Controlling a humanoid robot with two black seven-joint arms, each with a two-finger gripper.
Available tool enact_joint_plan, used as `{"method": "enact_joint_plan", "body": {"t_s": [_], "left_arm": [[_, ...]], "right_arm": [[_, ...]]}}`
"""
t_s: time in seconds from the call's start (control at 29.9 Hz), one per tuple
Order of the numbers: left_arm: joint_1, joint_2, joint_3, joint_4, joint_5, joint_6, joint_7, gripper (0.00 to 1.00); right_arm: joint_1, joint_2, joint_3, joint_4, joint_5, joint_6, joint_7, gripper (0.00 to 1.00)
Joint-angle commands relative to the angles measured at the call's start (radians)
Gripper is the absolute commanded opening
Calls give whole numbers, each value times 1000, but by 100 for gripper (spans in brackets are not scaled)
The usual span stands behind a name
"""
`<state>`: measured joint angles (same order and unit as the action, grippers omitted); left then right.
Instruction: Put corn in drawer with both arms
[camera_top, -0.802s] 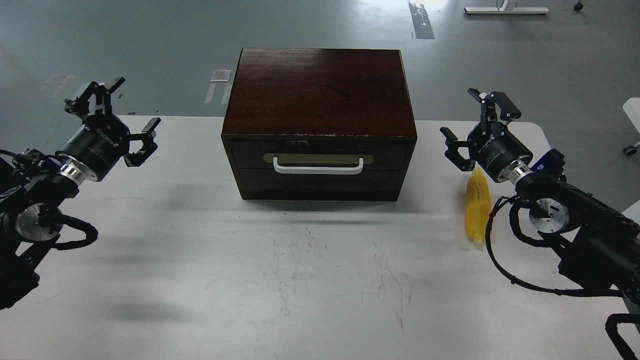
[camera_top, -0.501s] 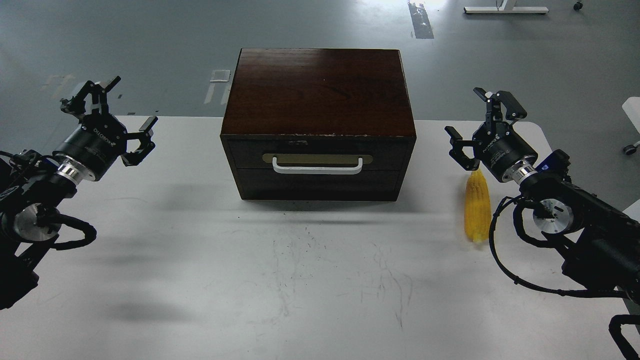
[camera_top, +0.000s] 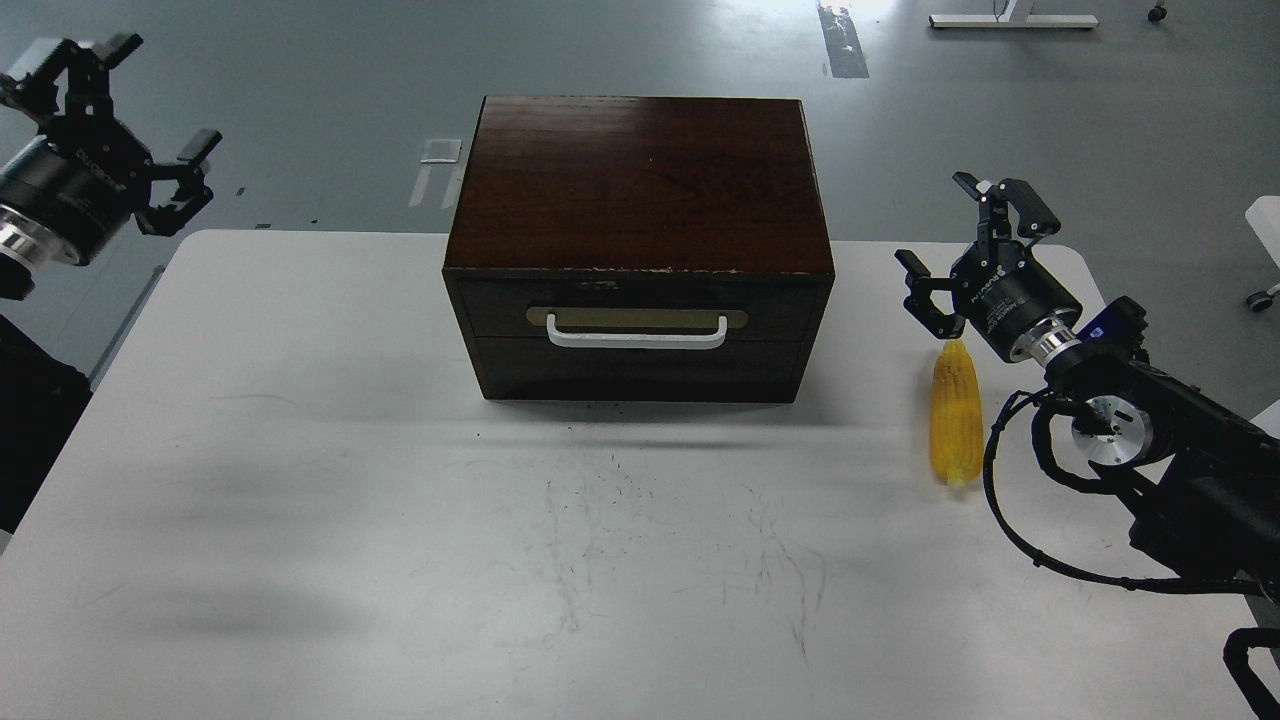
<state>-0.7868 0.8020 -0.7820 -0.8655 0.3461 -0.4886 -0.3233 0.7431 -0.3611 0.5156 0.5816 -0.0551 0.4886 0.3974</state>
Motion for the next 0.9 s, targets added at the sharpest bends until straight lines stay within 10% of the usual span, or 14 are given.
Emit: {"method": "enact_joint_plan", "body": {"t_s": [0.0, 0.43, 0.6, 0.87], "left_arm": [[-110, 34, 1, -116, 152, 0, 1, 99], [-362, -122, 47, -443, 942, 0, -71, 99], [-439, -197, 211, -515, 1211, 0, -163, 99], [-569, -277, 509, -492, 1597, 0, -165, 99]], "right_arm": [[1, -1, 0, 0, 0, 0, 0, 100], [-5, -35, 12, -11, 0, 0, 0, 100], [-8, -48, 17, -11, 0, 0, 0, 100], [-10, -52, 26, -12, 0, 0, 0, 100]]}}
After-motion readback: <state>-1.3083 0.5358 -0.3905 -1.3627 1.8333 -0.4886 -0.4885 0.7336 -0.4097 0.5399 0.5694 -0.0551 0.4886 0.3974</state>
